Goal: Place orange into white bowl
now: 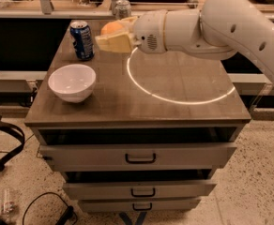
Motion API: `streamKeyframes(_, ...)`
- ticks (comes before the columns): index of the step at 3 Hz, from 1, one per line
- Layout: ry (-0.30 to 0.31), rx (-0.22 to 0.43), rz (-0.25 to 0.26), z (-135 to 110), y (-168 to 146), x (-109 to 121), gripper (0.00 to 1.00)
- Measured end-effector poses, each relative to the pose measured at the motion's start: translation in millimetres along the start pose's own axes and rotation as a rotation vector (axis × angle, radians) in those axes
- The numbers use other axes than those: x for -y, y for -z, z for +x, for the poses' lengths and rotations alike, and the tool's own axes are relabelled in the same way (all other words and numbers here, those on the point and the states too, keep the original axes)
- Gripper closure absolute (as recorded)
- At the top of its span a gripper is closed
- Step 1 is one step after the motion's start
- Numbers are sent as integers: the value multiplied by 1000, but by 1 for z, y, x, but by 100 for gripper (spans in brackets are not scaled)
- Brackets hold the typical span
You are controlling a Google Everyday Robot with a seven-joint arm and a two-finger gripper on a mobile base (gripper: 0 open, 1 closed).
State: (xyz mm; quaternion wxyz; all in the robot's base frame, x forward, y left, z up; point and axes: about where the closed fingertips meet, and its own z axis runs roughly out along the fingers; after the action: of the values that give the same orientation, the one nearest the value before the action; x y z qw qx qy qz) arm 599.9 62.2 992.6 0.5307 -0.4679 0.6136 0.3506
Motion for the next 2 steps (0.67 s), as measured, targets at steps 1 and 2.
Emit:
streamKeyframes(1, 30, 19, -50, -6, -28, -32, 100)
streamKeyframes(2, 49, 10, -92, -8, -53, -49, 100)
